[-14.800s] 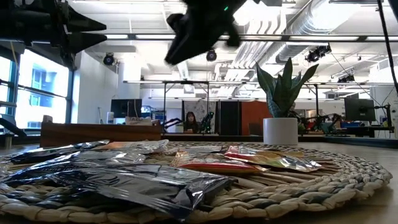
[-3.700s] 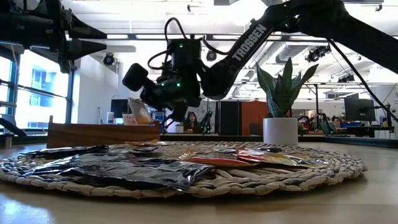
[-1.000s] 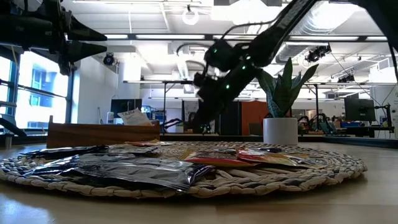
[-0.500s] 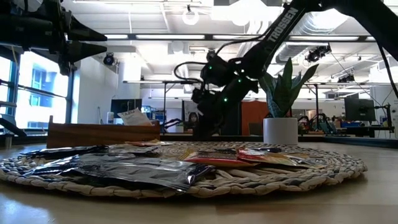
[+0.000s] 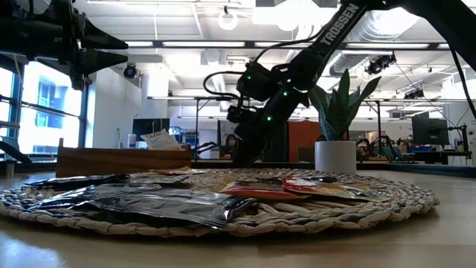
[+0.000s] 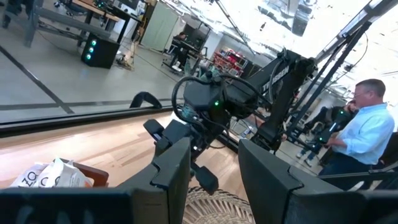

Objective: Pick & Place Tea
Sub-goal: Put the orange tea bag into the middle compartment of the wooden organizer

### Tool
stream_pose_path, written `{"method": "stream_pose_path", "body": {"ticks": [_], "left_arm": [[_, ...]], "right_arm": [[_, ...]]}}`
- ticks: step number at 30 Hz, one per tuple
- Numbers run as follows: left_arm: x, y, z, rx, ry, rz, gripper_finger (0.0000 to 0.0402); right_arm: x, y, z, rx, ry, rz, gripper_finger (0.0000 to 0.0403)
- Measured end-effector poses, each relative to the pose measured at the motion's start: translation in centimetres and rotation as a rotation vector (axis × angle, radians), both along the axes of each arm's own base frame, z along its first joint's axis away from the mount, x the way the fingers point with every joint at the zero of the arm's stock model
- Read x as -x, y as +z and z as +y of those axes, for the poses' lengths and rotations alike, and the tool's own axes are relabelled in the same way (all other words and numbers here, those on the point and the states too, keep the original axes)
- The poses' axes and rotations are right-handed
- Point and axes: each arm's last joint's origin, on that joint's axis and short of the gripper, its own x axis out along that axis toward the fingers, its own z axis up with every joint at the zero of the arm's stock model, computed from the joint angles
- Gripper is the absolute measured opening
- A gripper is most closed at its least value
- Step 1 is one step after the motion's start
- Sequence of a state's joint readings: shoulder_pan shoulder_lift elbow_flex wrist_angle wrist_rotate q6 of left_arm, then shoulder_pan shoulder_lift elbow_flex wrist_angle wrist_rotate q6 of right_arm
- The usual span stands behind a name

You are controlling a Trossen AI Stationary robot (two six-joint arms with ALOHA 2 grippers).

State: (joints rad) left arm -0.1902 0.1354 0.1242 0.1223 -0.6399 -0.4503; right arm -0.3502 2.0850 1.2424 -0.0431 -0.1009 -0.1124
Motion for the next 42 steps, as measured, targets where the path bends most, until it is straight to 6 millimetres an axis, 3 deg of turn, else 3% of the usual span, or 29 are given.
{"method": "stream_pose_path", "body": {"ticks": [8, 13, 21, 26, 36, 42], "left_arm": [[0.0, 0.0, 0.0, 0.000, 0.000, 0.000, 0.0135], [0.0, 0.0, 0.0, 0.000, 0.000, 0.000, 0.0135], [0.0, 0.0, 0.0, 0.001, 0.000, -0.001, 0.0135], [0.0, 0.0, 0.0, 0.001, 0.000, -0.002, 0.0135], [0.0, 0.0, 0.0, 0.004, 0.000, -0.004, 0.0135], [0.0, 0.1, 0.0, 0.006, 0.007, -0.007, 0.0135]], "right_arm": [[-0.2, 0.0, 0.6, 0.048, 0.017, 0.015, 0.0007], [0.0, 1.1, 0.7, 0.120, -0.037, 0.036, 0.0008], [0.9, 5.6, 0.6, 0.222, -0.100, -0.010, 0.0002], [0.4, 7.4, 1.2, 0.176, -0.102, -0.152, 0.0002], [-1.5, 8.4, 3.0, 0.174, -0.066, -0.360, 0.0001], [-2.8, 10.4, 4.5, 0.159, 0.049, -0.615, 0.0001]]}}
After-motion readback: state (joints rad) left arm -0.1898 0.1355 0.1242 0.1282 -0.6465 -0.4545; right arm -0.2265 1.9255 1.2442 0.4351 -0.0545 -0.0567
